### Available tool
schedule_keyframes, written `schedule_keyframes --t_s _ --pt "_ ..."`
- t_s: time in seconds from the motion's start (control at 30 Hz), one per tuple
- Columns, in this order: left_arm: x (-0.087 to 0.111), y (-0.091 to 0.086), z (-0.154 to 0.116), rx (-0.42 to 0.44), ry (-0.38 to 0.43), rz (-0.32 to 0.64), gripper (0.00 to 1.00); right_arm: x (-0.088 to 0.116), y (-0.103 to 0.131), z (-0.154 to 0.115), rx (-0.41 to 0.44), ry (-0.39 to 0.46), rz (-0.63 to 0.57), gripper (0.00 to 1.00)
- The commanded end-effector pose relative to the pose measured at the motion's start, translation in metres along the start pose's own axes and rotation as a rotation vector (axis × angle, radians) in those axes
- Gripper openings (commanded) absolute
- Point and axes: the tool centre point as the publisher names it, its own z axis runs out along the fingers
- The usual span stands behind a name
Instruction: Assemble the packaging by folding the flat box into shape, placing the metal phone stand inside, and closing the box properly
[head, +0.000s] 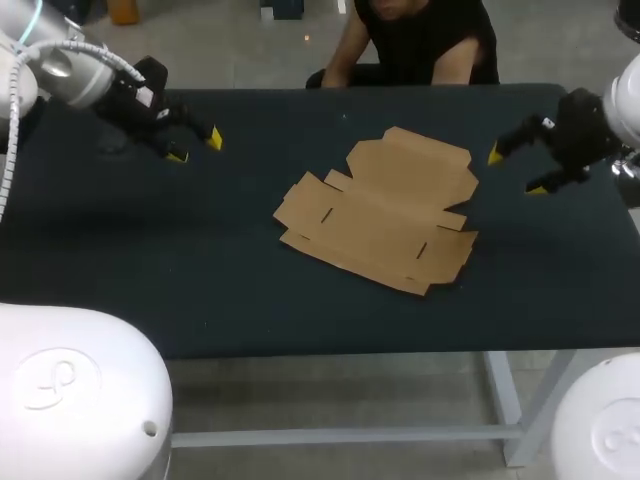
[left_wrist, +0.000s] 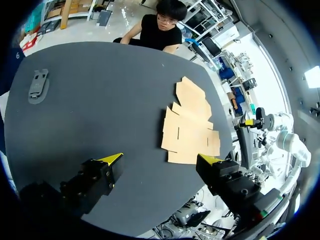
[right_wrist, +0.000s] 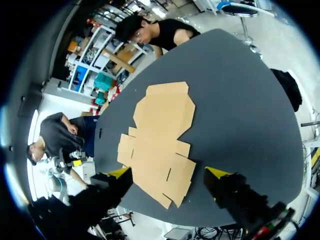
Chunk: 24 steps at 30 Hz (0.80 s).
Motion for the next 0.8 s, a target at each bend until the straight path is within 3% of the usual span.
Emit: schedule_keyframes --t_s 0.03,0.27,0.63,0.8 --pt "-0.003 -0.004 0.008 -0.025 0.015 0.029 1.00 0.000 0.001 -0.001 0.005 0.004 -0.002 1.00" --pt "0.007 -0.009 0.029 -0.084 0.064 0.132 1.00 0.000 0.001 -0.001 0.005 0.004 -0.002 1.00" --pt "0.010 -0.026 0.072 -0.177 0.111 0.191 1.00 0.003 0.006 0.008 0.025 0.013 0.057 1.00" --pt "0.014 -0.029 0.095 -0.214 0.083 0.219 1.00 0.006 0.005 0.012 0.036 0.021 0.048 1.00"
